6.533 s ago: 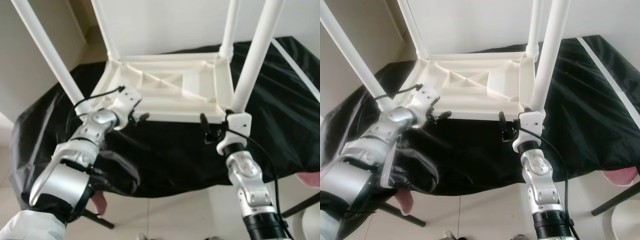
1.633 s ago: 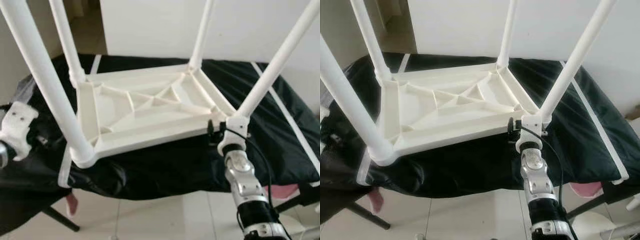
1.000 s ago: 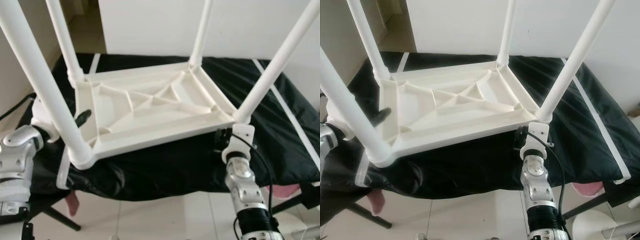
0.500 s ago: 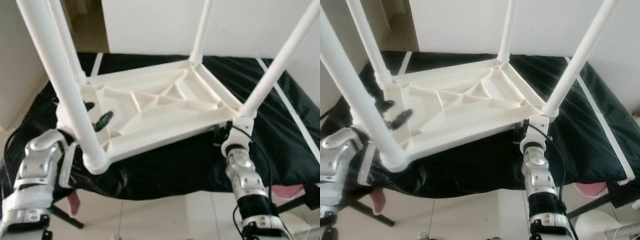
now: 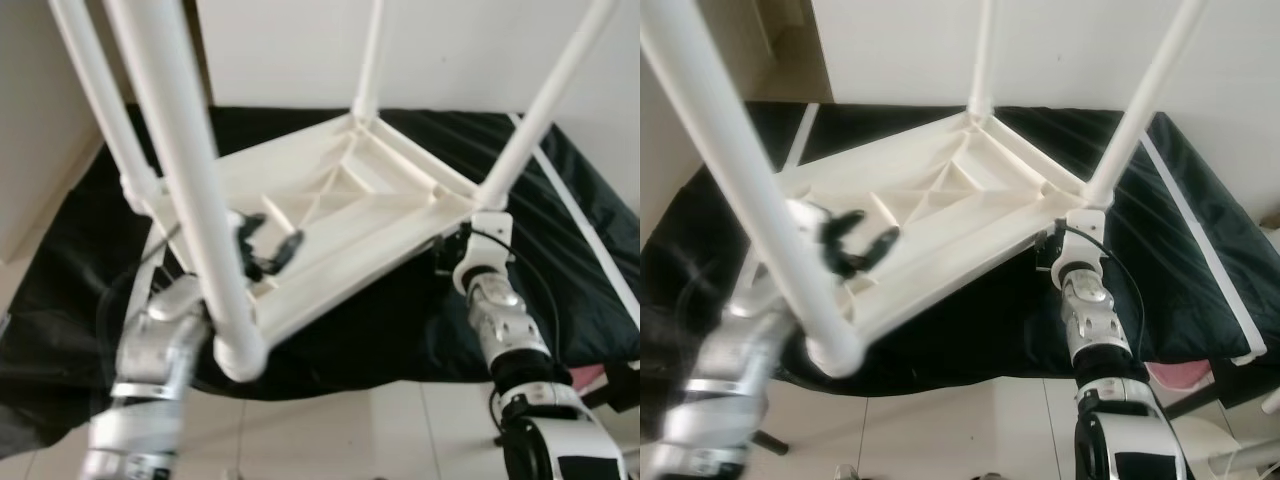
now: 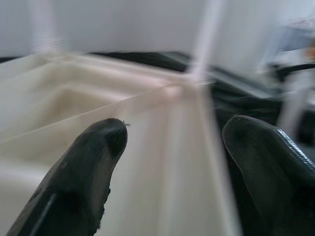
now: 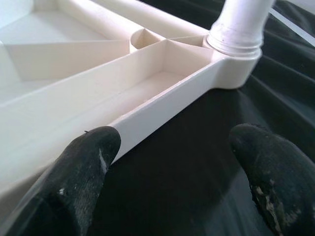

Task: Building children table

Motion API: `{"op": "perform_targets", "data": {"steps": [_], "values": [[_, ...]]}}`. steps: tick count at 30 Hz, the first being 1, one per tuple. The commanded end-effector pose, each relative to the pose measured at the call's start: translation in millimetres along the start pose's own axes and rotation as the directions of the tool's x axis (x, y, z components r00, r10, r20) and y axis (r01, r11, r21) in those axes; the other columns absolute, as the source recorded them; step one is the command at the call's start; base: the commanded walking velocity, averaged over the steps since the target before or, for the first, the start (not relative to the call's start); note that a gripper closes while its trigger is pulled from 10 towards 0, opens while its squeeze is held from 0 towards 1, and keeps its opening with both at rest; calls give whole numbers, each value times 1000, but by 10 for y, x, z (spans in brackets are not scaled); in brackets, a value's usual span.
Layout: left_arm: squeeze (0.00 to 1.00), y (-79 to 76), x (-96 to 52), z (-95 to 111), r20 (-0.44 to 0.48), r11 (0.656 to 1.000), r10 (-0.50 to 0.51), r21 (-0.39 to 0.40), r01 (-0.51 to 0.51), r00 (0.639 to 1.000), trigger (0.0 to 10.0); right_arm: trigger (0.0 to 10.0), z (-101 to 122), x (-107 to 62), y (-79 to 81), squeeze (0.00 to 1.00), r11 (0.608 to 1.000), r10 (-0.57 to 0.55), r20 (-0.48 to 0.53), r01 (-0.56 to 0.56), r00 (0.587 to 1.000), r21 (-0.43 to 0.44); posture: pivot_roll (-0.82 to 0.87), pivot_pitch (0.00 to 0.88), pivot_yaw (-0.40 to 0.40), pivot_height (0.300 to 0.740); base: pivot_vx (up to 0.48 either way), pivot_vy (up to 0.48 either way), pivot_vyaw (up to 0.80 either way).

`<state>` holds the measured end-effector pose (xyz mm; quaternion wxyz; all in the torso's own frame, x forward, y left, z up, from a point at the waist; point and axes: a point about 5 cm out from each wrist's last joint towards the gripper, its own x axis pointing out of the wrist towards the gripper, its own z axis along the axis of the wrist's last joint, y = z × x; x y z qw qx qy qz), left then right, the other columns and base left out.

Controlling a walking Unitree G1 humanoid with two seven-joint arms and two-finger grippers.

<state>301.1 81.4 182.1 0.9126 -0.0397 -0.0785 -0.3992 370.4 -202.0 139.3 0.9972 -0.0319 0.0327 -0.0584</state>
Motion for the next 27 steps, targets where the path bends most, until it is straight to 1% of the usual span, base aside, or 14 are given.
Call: {"op": "perform_targets", "data": {"steps": [1,4,5,6,9,12,17,19,20,21,24,27], "values": [[0,-24,1,-8,-12,1000,-4,-3,4,1000,10000,10000,-20,1,47,0,1000,28,-3,-28,1000,-5,9,47,-21,740,0,0,0],[0,-41,3,-4,-14,1000,-1,-10,1,1000,10000,10000,-22,11,45,0,1000,30,-1,-30,1000,-6,9,47,-21,740,0,0,0],[0,-39,4,2,-15,1000,-3,-10,3,1000,10000,10000,-31,0,19,0,1000,15,6,-15,1000,-10,2,47,-10,740,0,0,0],[0,11,-10,10,-23,1000,5,-7,-6,1000,10000,10000,-59,-33,-37,0,1000,-22,19,23,1000,-14,-5,50,5,740,0,0,0],[0,41,-22,13,-29,1000,16,-6,-17,999,10000,10000,-74,-44,-63,0,999,-39,24,39,999,-16,-5,50,5,740,0,0,0],[0,149,-84,58,-35,999,33,19,-33,999,10000,10000,-133,-119,-159,0,995,-101,40,101,994,-2,-16,54,21,740,0,0,0],[0,223,-173,76,-55,998,34,45,-32,998,10000,10000,-181,-211,-244,0,985,-175,75,175,982,11,-26,57,31,740,0,0,0],[0,233,-183,75,-58,998,35,44,-33,998,10000,10000,-187,-223,-249,0,983,-181,79,181,980,13,-26,57,31,740,0,0,0],[0,277,-241,58,-83,997,34,76,-28,996,10000,10000,-212,-295,-239,0,984,-181,95,180,979,15,-29,58,32,740,0,0,0],[0,277,-241,58,-83,997,34,76,-28,996,10000,10000,-212,-295,-239,0,984,-181,95,180,979,15,-29,58,32,740,0,0,0],[0,330,-328,38,-116,993,30,116,-16,993,10000,10000,-246,-411,-192,0,986,-166,109,166,980,16,-35,60,23,740,0,0,0],[0,332,-346,28,-124,992,25,124,-10,992,10000,10000,-252,-428,-175,0,987,-160,109,160,981,15,-36,60,20,740,0,0,0]]}}
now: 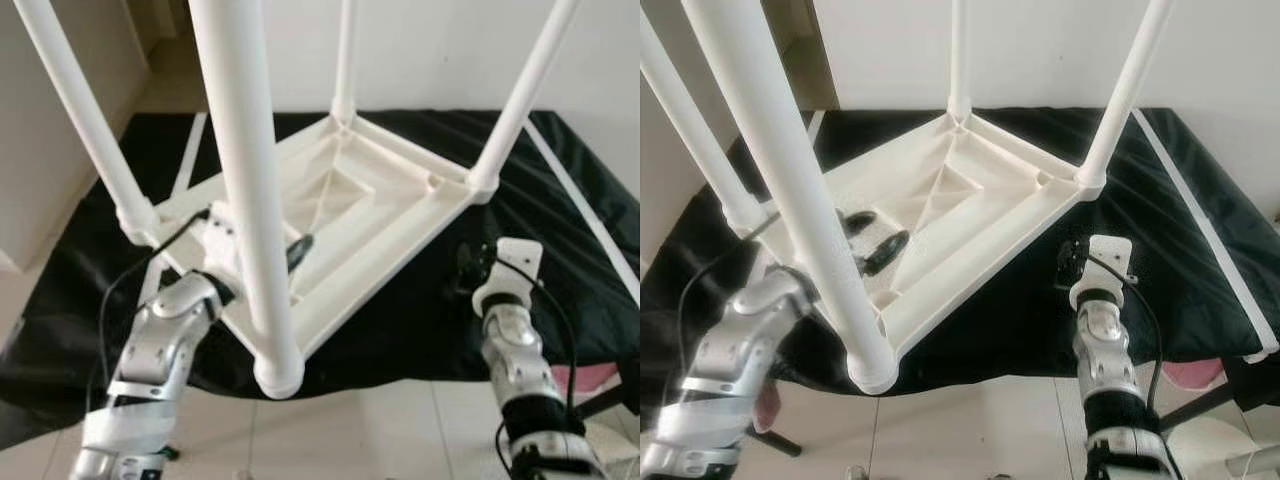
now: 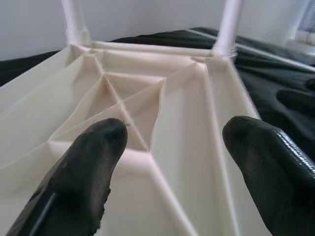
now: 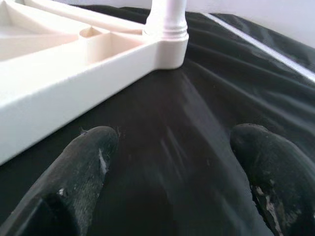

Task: Building children table

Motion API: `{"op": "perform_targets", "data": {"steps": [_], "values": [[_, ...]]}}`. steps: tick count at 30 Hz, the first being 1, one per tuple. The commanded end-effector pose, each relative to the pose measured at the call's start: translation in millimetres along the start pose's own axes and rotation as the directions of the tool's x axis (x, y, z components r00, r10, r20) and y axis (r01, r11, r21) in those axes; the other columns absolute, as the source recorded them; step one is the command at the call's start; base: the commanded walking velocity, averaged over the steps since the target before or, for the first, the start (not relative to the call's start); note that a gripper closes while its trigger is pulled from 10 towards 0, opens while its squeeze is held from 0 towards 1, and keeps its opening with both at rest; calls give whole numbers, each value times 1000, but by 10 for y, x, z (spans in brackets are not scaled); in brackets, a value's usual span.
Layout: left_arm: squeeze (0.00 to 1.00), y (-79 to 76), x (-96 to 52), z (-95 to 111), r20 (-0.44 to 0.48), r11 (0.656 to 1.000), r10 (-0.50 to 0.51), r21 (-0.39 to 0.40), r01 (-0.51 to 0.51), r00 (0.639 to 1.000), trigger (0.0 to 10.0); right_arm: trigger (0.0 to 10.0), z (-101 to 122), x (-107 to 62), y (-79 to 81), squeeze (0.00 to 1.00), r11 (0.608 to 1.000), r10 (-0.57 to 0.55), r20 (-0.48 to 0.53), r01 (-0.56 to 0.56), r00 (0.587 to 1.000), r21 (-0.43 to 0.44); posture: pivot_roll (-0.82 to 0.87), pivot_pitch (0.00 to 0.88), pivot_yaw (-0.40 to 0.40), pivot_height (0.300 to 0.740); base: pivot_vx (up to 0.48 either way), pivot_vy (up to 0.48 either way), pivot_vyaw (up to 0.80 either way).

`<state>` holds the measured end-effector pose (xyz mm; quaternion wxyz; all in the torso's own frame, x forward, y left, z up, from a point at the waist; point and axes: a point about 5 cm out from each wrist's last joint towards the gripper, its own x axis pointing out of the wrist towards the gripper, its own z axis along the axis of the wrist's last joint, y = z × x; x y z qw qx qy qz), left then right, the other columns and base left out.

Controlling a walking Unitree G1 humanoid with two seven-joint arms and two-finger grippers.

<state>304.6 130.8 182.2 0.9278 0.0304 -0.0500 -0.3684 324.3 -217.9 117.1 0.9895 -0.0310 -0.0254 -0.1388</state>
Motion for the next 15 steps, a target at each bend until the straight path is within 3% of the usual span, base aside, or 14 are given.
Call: {"op": "perform_targets", "data": {"steps": [1,7,15], "values": [[0,-31,-19,-38,-18,999,-44,19,44,999,10000,10000,10,-13,26,0,1000,7,0,-7,1000,-7,-36,60,20,740,0,0,0],[0,-33,-92,-41,-21,998,-62,-2,62,998,10000,10000,29,-50,145,0,998,60,6,-60,998,5,-33,61,14,740,0,0,0],[0,-197,-212,-48,-49,987,-159,-23,158,986,10000,10000,71,-63,365,0,981,194,12,-194,981,27,-5,62,-1,740,0,0,0]]}}
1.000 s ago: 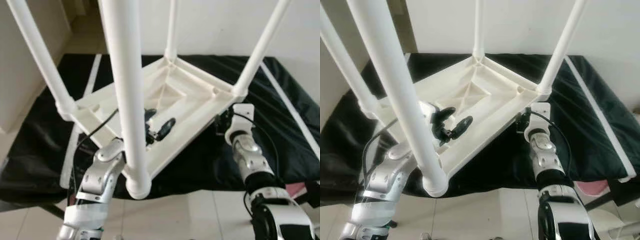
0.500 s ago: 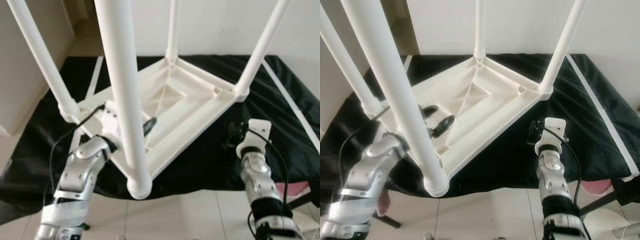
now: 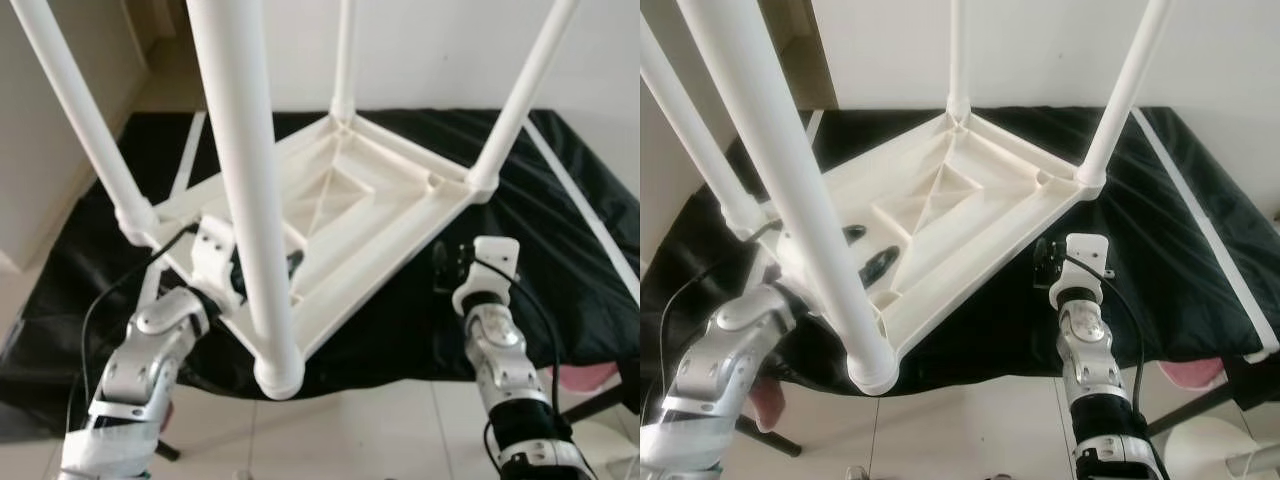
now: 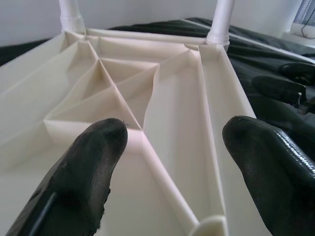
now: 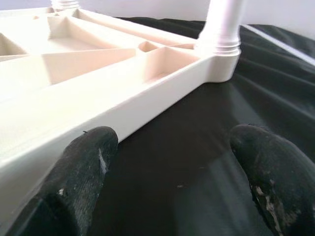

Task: Building children table

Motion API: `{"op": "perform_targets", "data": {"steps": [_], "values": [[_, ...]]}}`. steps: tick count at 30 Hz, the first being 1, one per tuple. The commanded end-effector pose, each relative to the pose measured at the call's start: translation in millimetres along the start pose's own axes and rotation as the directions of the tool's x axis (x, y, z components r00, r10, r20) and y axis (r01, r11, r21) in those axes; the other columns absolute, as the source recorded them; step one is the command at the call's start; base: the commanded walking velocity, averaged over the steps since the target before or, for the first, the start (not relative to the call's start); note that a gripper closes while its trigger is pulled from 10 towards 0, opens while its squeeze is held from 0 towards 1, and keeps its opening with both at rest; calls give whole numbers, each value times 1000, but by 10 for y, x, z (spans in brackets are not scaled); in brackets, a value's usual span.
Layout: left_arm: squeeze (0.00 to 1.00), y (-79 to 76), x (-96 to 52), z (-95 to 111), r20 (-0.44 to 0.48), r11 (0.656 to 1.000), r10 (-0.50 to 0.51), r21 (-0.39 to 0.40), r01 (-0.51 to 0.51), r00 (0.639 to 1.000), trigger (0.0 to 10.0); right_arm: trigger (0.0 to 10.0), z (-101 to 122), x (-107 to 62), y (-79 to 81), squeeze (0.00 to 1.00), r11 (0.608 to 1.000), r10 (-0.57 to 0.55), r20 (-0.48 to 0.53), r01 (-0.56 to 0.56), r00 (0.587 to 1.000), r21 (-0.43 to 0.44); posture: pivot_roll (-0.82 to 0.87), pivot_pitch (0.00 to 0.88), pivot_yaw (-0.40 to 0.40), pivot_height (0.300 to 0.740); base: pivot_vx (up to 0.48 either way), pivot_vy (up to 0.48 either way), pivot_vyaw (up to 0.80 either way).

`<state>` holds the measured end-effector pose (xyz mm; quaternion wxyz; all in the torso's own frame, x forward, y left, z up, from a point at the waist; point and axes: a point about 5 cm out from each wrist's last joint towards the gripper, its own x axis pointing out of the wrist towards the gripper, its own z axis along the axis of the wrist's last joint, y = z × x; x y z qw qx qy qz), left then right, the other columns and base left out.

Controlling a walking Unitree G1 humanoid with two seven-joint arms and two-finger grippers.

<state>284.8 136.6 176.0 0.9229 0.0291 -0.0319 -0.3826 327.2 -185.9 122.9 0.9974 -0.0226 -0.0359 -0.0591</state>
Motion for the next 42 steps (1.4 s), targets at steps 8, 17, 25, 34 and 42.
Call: {"op": "perform_targets", "data": {"steps": [8,17,25,34,42], "values": [[0,-256,-7,28,-1,991,-131,-12,131,991,10000,10000,15,74,227,0,990,144,-33,-143,989,12,7,68,-6,740,0,0,0],[0,-485,178,150,78,995,-82,-51,86,994,10000,10000,80,278,307,0,967,251,-68,-253,966,-18,19,78,-7,740,0,0,0],[0,-446,217,233,98,998,-50,-37,53,994,10000,10000,175,379,115,0,981,184,-35,-186,982,-53,46,84,-14,740,0,0,0],[0,-178,-114,78,-68,990,-92,101,99,993,10000,10000,256,270,-103,0,985,169,78,-166,983,-45,50,87,-14,740,0,0,0],[0,-110,-306,-52,-270,937,-251,175,303,930,10000,10000,219,132,-124,0,970,236,84,-229,968,-85,36,92,-9,740,0,0,0]]}}
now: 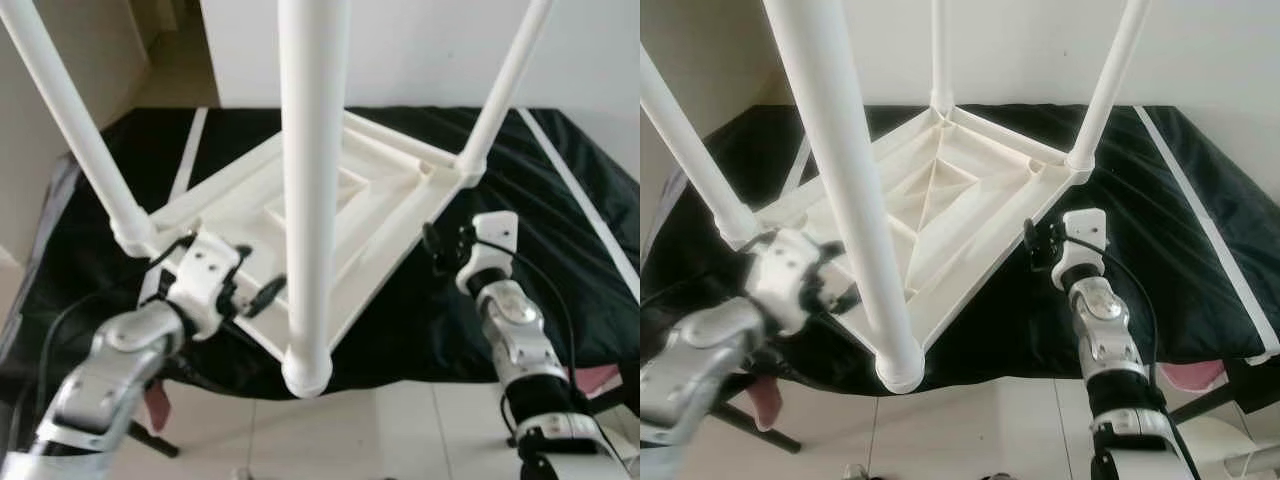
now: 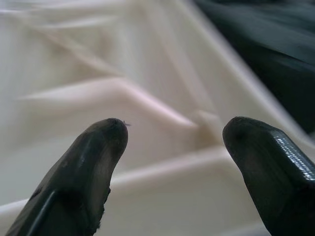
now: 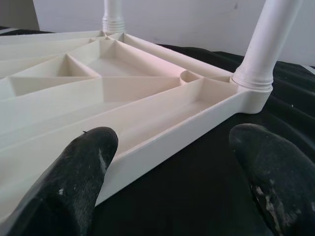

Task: Building children table

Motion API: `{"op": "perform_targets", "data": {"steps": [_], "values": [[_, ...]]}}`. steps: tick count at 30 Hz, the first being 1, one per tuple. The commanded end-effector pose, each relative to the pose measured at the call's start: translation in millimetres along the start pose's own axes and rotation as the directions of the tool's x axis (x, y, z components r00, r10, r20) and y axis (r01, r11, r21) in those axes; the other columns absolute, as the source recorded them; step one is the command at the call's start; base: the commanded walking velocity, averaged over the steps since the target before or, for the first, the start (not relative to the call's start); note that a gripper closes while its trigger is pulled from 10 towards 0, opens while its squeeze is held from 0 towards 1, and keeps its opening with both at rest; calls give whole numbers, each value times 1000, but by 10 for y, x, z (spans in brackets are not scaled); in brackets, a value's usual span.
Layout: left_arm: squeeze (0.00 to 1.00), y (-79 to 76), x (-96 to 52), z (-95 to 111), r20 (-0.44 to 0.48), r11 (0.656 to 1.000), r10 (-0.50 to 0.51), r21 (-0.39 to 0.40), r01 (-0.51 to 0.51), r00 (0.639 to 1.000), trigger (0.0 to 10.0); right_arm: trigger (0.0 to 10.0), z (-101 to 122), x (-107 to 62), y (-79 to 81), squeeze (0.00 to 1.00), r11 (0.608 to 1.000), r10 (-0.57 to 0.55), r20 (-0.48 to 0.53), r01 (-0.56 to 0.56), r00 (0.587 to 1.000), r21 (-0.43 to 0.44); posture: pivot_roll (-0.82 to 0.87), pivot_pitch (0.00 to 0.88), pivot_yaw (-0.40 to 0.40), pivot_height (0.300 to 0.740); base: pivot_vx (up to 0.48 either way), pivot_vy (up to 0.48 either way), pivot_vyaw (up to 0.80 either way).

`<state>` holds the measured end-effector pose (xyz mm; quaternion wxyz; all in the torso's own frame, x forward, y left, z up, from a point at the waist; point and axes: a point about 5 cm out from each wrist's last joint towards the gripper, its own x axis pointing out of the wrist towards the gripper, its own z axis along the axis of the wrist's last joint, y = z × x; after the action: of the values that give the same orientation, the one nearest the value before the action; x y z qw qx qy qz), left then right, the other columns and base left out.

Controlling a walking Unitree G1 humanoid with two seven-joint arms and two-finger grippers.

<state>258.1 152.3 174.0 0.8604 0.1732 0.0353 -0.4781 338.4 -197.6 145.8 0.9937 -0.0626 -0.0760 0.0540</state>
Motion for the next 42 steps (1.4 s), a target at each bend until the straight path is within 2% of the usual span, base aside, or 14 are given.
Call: {"op": "perform_targets", "data": {"steps": [1,4,9,13,17,21,29,35,38,42], "values": [[0,-31,2,-47,-30,997,-70,14,70,997,10000,10000,-2,-21,-9,0,1000,13,1,-13,1000,-10,33,93,-8,740,0,0,0],[0,-16,-69,-96,-99,983,-178,16,181,979,10000,10000,-1,-50,-21,0,1000,19,4,-19,1000,-16,24,95,-3,740,0,0,0],[0,-9,-135,-135,-145,970,-233,33,240,962,10000,10000,2,-65,-43,0,1000,15,8,-15,1000,-21,15,95,4,740,0,0,0],[0,122,-190,-163,-189,973,-207,65,223,960,10000,10000,20,-93,-55,0,1000,12,13,-12,1000,-21,8,93,7,740,0,0,0],[0,171,-213,-195,-241,965,-208,105,239,948,10000,10000,27,-98,-53,0,1000,13,14,-13,1000,-22,8,93,5,740,0,0,0],[0,212,-188,-284,-325,954,-184,168,248,927,10000,10000,41,-89,-50,0,1000,15,18,-15,1000,-24,5,90,2,740,0,0,0],[0,327,-149,-312,-373,941,-144,235,243,917,10000,10000,72,-64,-48,0,999,24,26,-23,999,-28,0,84,-1,740,0,0,0],[0,403,-100,-307,-377,941,-120,252,226,918,10000,10000,84,-56,-56,0,999,22,30,-21,999,-31,-4,78,3,740,0,0,0],[0,447,17,-323,-381,941,-109,259,219,918,10000,10000,94,-52,-37,0,999,23,34,-22,999,-29,-15,72,13,740,0,0,0],[0,468,105,-327,-350,956,-130,204,211,928,10000,10000,105,-56,-33,0,999,19,38,-18,999,-28,-24,72,21,740,0,0,0]]}}
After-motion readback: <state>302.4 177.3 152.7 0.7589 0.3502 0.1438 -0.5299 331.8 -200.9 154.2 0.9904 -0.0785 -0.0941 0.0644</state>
